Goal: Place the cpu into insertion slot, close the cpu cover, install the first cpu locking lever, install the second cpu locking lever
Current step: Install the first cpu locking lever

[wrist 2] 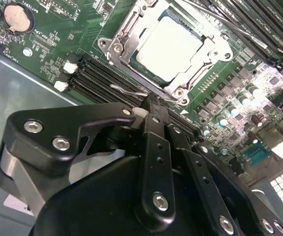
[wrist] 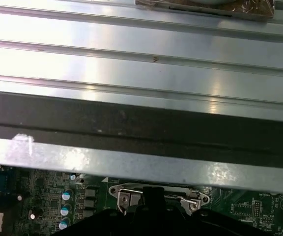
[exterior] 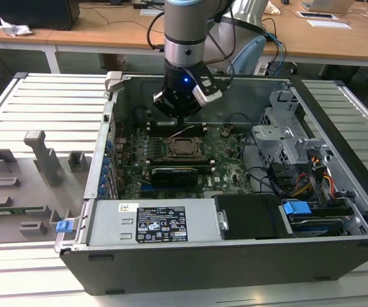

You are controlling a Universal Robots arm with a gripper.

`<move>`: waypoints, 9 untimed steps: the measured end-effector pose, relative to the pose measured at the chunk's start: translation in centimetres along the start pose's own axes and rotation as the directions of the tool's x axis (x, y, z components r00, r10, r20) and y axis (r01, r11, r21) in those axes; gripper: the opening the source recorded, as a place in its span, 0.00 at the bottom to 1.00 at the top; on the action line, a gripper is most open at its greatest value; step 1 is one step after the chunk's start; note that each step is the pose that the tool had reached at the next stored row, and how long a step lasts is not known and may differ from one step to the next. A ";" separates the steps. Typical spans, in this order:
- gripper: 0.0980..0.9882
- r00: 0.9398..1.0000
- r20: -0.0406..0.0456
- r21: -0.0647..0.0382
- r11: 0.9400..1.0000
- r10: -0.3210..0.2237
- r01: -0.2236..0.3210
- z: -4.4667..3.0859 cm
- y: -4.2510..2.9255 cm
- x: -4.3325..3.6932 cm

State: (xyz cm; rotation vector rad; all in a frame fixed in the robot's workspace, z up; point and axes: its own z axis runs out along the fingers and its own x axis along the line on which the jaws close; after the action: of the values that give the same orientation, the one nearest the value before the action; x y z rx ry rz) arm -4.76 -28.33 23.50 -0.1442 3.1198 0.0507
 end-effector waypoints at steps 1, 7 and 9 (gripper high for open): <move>0.01 1.000 0.000 0.000 1.000 0.000 0.000 0.03 0.03 -0.03; 0.01 1.000 0.000 0.000 1.000 0.000 0.000 0.28 0.49 -0.47; 0.01 1.000 0.000 0.000 1.000 0.000 0.000 0.34 0.52 -0.64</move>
State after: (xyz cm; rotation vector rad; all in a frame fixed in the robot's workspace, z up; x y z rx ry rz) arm -4.17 -27.74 23.19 -0.1443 3.1198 0.0508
